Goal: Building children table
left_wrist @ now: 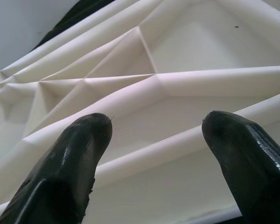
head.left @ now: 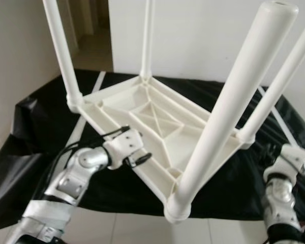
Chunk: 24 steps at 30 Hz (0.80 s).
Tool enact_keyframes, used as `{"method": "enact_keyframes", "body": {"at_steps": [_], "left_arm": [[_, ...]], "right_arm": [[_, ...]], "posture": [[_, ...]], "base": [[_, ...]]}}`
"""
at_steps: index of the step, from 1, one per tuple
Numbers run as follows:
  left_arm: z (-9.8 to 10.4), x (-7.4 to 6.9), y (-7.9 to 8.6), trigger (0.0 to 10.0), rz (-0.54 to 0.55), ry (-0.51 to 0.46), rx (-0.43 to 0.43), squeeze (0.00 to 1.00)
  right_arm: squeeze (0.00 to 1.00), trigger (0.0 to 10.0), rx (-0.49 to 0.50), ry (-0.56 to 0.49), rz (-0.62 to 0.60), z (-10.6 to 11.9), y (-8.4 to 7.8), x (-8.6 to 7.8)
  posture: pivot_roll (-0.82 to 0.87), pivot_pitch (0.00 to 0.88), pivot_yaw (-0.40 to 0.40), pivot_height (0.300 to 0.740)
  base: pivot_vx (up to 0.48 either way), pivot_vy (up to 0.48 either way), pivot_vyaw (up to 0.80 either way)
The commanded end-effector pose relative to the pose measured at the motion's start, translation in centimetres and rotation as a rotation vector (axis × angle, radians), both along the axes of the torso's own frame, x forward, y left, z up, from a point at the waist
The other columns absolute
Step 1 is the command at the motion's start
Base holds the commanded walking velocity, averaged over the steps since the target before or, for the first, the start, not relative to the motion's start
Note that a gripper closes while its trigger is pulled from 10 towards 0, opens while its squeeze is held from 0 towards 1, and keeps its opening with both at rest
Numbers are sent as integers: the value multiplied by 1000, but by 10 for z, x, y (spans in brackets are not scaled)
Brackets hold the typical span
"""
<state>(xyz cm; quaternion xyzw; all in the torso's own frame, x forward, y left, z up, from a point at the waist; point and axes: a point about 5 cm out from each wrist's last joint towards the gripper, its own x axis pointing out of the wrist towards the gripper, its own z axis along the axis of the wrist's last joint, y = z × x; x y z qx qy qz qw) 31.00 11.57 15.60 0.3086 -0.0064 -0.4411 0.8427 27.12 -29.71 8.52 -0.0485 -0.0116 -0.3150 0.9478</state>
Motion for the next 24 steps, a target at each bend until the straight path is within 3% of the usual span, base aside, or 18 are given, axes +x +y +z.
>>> {"method": "enact_keyframes", "body": {"at_steps": [1,2,4,7,12,20,24], "left_arm": [[-2,2,5,10000,15,-11,9,0],[-2,2,5,10000,15,-11,9,0],[-8,8,23,10000,47,-19,93,0],[-10,13,28,10000,66,-31,130,0],[-11,21,22,10000,51,-47,161,0],[-14,28,12,10000,-2,-11,149,0],[-10,26,21,10000,-44,48,94,0]], "right_arm": [[0,10000,1,-9,-21,3,2,-2],[0,10000,1,-9,-21,3,2,-2],[0,10000,36,31,-58,-8,17,-10],[0,10000,50,40,-49,-11,24,-11],[0,10000,70,67,-4,-15,41,-11],[0,10000,83,82,16,-14,52,-13],[0,10000,94,88,1,-16,53,-17]], "posture": [[43,0,-59,740],[43,0,-59,740],[47,0,-66,740],[51,0,-74,740],[52,0,-77,740],[40,0,-59,740],[35,0,-51,740]], "base": [[0,0,0],[0,0,0],[0,0,0],[0,0,0],[0,0,0],[0,0,0],[0,0,0]]}}
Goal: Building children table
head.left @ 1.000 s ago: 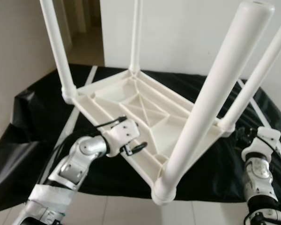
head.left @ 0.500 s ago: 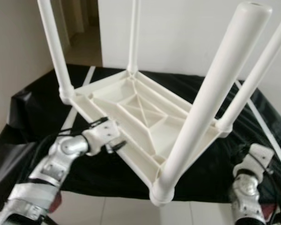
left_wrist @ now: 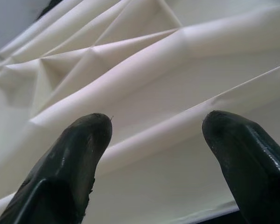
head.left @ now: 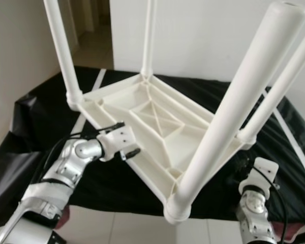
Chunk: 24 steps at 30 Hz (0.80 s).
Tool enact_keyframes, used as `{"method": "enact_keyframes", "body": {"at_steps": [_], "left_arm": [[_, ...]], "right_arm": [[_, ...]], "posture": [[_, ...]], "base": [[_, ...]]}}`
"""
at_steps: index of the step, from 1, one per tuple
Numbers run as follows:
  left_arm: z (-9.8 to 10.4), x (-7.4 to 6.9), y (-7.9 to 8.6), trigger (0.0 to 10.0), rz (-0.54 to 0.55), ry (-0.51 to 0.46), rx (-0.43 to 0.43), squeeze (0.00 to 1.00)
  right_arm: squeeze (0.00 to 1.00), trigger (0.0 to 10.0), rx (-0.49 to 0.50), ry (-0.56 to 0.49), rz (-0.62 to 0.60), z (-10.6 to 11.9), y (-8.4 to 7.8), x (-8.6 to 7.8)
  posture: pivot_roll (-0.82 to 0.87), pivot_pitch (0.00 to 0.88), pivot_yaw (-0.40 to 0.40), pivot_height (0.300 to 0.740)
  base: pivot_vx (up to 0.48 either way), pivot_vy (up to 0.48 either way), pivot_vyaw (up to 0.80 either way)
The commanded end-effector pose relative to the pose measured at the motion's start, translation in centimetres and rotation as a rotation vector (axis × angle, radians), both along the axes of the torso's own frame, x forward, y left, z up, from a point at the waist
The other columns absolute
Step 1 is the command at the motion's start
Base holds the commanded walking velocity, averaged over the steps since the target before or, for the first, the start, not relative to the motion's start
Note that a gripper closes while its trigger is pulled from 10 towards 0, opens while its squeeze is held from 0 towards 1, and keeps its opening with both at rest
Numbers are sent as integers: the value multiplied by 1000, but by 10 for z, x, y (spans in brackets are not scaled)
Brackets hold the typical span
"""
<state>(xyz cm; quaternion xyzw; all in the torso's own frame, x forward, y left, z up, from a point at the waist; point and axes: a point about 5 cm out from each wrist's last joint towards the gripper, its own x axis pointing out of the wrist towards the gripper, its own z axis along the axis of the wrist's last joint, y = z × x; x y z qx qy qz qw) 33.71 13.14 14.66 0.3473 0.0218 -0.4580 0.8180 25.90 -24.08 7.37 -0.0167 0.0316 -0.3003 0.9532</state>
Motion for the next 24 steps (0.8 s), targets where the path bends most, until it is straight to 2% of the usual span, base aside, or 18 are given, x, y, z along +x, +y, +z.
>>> {"method": "enact_keyframes", "body": {"at_steps": [1,5,7,8,9,10,11,14,18,22,24], "left_arm": [[0,-2,7,10000,-21,39,-22,0],[5,-4,15,10000,-53,77,-75,0],[14,-7,18,10000,-85,116,-171,0],[14,-7,18,10000,-85,116,-171,0],[18,-14,16,10000,-137,158,-233,0],[18,-14,16,10000,-137,158,-233,0],[21,-21,14,10000,-189,179,-270,0],[19,-29,11,10000,-243,209,-272,0],[3,-50,5,10000,-363,306,-189,0],[1,-56,4,10000,-401,325,-172,0],[-4,-63,-1,10000,-441,335,-117,0]], "right_arm": [[0,10000,8,28,-29,-5,-3,-5],[0,10000,8,33,-29,-5,-3,-6],[0,10000,8,37,-25,-5,-2,-6],[0,10000,8,37,-25,-5,-2,-6],[0,10000,9,40,-22,-5,-1,-5],[0,10000,9,40,-22,-5,-1,-5],[0,10000,10,42,-19,-5,-1,-5],[0,10000,11,43,-13,-4,0,-4],[0,10000,9,44,2,-1,2,0],[0,10000,8,45,2,-1,2,1],[0,10000,6,47,2,0,1,1]], "posture": [[35,0,-51,740],[40,0,-51,740],[42,0,-52,740],[42,0,-52,740],[48,0,-55,740],[48,0,-55,740],[48,0,-55,740],[53,0,-60,740],[60,0,-66,740],[60,0,-66,740],[60,0,-70,740]], "base": [[0,0,0],[0,0,0],[0,0,0],[0,0,0],[0,0,0],[0,0,0],[0,0,0],[0,0,0],[0,0,0],[0,0,0],[0,0,0]]}}
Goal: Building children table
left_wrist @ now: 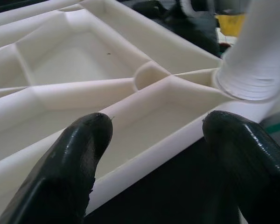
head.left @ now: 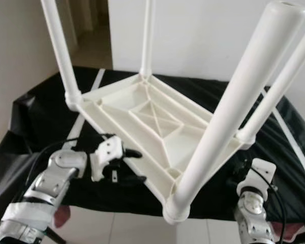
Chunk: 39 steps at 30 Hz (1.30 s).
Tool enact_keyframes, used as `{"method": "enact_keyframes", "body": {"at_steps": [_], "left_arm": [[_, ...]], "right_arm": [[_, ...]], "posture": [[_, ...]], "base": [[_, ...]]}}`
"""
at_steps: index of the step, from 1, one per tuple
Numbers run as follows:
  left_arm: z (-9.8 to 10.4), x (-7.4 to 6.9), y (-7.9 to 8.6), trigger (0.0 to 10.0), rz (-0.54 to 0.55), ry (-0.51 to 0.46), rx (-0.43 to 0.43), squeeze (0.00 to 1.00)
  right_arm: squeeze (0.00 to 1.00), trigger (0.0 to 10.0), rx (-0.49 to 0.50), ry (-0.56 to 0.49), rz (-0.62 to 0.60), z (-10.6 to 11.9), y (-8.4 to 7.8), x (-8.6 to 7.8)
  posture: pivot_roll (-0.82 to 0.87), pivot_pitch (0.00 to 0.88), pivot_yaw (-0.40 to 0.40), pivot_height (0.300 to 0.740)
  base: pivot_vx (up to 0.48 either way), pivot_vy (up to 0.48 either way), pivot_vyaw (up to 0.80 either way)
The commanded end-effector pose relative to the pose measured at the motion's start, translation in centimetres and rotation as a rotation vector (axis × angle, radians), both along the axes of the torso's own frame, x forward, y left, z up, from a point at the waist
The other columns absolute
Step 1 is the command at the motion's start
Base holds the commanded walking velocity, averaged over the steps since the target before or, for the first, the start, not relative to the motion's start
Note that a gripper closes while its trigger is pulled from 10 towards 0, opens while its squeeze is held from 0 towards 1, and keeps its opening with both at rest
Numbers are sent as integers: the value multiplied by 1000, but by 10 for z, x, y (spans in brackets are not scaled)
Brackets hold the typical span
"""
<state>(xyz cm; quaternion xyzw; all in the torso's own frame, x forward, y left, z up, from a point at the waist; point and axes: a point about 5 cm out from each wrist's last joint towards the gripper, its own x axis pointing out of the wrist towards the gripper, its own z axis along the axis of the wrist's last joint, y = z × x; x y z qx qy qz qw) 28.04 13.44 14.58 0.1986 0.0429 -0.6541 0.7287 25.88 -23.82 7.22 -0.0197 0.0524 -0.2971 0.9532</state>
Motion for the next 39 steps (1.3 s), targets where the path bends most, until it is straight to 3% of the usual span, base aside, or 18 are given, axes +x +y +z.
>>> {"method": "enact_keyframes", "body": {"at_steps": [1,6,13,19,22,35,39], "left_arm": [[-6,-9,-5,10000,-79,3,66,0],[-14,-5,-8,10000,-88,-35,150,0],[-13,3,-11,10000,-75,-57,183,0],[-11,17,-14,10000,-27,-113,222,0],[-10,32,-16,10000,29,-166,263,0],[-16,44,-12,10000,-1,-183,430,0],[-17,51,-14,10000,37,-191,439,0]], "right_arm": [[0,10000,-2,5,-3,2,-2,1],[0,10000,-6,3,-7,4,-3,3],[0,10000,-4,-1,-16,5,-4,4],[0,10000,2,-10,-24,7,-3,6],[0,10000,25,-20,-43,8,-3,8],[0,10000,24,-34,-63,12,-8,12],[0,10000,23,-36,-66,12,-8,12]], "posture": [[60,0,-70,740],[56,0,-68,740],[47,0,-59,740],[42,0,-48,740],[34,0,-36,740],[18,0,-19,740],[15,0,-18,740]], "base": [[0,0,0],[0,0,0],[0,0,0],[0,0,0],[0,0,0],[0,0,0],[0,0,0]]}}
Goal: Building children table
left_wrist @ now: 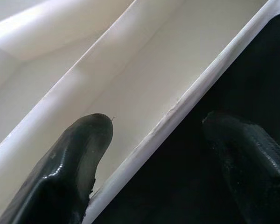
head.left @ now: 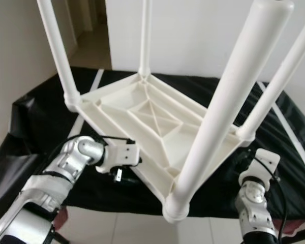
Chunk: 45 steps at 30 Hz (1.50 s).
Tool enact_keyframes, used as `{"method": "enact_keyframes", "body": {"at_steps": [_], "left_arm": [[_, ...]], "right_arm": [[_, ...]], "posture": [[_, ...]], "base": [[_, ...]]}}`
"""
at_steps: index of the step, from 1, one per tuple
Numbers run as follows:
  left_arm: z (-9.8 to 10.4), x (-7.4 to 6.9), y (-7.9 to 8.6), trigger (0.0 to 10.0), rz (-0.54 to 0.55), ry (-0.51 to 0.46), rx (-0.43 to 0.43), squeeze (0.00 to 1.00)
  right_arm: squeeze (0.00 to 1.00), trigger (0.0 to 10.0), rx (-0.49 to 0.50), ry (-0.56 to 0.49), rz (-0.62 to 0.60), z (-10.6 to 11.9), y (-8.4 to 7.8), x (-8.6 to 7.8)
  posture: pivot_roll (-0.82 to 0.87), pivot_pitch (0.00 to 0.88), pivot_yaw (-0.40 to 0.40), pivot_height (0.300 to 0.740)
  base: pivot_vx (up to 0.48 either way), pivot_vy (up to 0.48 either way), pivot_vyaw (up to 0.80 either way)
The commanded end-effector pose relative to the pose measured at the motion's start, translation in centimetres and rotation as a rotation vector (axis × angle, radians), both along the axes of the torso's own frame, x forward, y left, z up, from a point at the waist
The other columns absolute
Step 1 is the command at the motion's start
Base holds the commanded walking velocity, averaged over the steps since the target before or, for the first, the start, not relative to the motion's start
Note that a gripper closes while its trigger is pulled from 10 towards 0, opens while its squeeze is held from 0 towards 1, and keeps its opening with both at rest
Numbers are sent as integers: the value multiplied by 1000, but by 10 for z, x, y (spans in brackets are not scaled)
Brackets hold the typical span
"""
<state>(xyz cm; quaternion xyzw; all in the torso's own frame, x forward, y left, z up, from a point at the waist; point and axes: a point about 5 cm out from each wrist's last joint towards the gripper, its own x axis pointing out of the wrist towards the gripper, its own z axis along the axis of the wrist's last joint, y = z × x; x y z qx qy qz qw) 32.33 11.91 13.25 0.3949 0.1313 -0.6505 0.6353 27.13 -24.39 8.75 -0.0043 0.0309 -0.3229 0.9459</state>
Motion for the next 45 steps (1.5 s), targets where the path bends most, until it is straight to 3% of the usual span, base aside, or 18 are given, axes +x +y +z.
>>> {"method": "enact_keyframes", "body": {"at_steps": [1,15,25,29,38,45], "left_arm": [[-5,11,1,10000,146,-92,-15,0],[-5,22,-9,10000,290,-108,-122,0],[-9,28,-3,10000,561,-171,-232,0],[-10,28,-1,10000,612,-179,-243,0],[-29,20,5,10000,946,-202,-245,0],[-31,16,4,10000,1001,-233,-222,0]], "right_arm": [[0,10000,10,14,-12,-3,-2,0],[0,10000,13,8,-18,-3,-1,1],[0,10000,18,11,-21,-4,0,0],[0,10000,17,13,-18,-4,1,1],[0,10000,22,10,22,-2,10,9],[0,10000,21,11,42,-2,13,13]], "posture": [[13,0,-16,740],[12,0,-14,740],[14,0,-18,740],[19,0,-21,740],[44,0,-41,740],[51,0,-48,740]], "base": [[0,0,0],[0,0,0],[0,0,0],[0,0,0],[0,0,0],[0,0,0]]}}
